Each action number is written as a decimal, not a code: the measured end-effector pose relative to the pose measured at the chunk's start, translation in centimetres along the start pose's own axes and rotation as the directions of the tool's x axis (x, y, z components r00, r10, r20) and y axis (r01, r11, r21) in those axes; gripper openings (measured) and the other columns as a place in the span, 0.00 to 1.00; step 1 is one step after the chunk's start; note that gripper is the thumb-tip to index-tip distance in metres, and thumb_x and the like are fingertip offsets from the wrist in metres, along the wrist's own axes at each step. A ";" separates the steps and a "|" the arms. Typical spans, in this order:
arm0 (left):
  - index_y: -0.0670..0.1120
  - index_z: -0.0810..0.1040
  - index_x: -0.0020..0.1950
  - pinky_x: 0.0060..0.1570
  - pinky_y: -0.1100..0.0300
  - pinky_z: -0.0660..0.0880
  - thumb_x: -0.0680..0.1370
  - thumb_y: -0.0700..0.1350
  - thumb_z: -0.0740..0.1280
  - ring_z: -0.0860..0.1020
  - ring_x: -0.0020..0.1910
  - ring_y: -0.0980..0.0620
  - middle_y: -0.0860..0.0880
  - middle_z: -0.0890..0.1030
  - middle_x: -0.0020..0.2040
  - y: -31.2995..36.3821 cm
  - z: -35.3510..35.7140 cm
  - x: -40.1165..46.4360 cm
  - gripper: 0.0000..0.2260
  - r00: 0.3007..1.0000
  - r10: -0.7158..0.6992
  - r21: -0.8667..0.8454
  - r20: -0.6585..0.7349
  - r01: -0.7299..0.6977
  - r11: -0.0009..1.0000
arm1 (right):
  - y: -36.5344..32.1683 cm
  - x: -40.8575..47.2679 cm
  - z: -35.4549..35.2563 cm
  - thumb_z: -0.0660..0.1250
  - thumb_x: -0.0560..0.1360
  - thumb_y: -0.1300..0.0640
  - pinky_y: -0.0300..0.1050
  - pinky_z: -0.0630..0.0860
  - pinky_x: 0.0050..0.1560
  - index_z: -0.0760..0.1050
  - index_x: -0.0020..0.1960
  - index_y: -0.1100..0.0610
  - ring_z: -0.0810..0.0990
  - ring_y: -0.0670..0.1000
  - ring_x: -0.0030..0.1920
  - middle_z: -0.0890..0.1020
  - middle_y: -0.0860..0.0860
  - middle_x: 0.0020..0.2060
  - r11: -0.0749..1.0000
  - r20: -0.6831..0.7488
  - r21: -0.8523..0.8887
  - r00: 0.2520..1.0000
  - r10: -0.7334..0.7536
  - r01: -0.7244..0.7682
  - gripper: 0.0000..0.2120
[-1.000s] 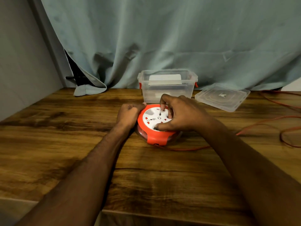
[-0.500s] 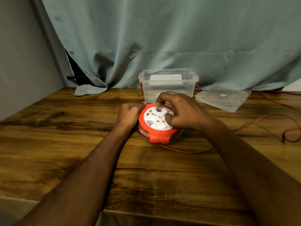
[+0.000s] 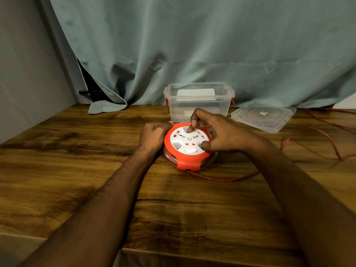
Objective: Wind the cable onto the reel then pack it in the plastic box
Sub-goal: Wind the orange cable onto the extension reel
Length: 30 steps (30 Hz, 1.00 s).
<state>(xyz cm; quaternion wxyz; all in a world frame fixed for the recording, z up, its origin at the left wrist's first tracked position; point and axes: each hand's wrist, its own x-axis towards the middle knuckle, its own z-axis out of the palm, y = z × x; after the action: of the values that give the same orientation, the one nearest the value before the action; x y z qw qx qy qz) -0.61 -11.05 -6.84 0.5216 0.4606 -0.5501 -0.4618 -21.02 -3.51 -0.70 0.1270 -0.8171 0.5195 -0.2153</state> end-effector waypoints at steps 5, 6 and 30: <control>0.41 0.86 0.37 0.45 0.50 0.79 0.79 0.46 0.73 0.83 0.38 0.42 0.37 0.87 0.40 0.0 0.1 0.0 0.13 1.000 0.007 -0.016 0.009 -0.007 1.000 | -0.5 -0.1 0.2 0.78 0.67 0.51 0.52 0.82 0.42 0.64 0.54 0.41 0.80 0.51 0.55 0.80 0.44 0.59 0.997 -0.017 -0.059 0.999 0.038 -0.039 0.26; 0.41 0.86 0.36 0.45 0.50 0.78 0.78 0.46 0.73 0.82 0.37 0.43 0.37 0.87 0.39 0.0 0.1 0.0 0.13 1.000 0.007 -0.016 0.005 -0.007 1.000 | -0.5 -0.2 0.2 0.79 0.67 0.49 0.50 0.80 0.40 0.64 0.54 0.41 0.80 0.50 0.53 0.80 0.44 0.57 0.996 -0.018 -0.072 0.999 0.045 -0.047 0.26; 0.29 0.82 0.45 0.45 0.49 0.72 0.77 0.47 0.72 0.77 0.40 0.41 0.27 0.83 0.44 0.0 -0.1 -0.3 0.18 0.999 0.042 -0.047 0.020 -0.041 0.998 | -1.8 0.8 2.4 0.70 0.76 0.49 0.41 0.66 0.35 0.71 0.55 0.43 0.79 0.51 0.46 0.80 0.44 0.42 0.974 -0.203 -0.222 0.979 0.006 -0.052 0.11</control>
<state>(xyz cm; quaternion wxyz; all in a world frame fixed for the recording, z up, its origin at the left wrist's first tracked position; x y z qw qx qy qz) -0.52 -10.73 -6.88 0.5360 0.4318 -0.5540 -0.4684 -18.17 -3.56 -1.83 -0.0167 -0.7925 0.5628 -0.2342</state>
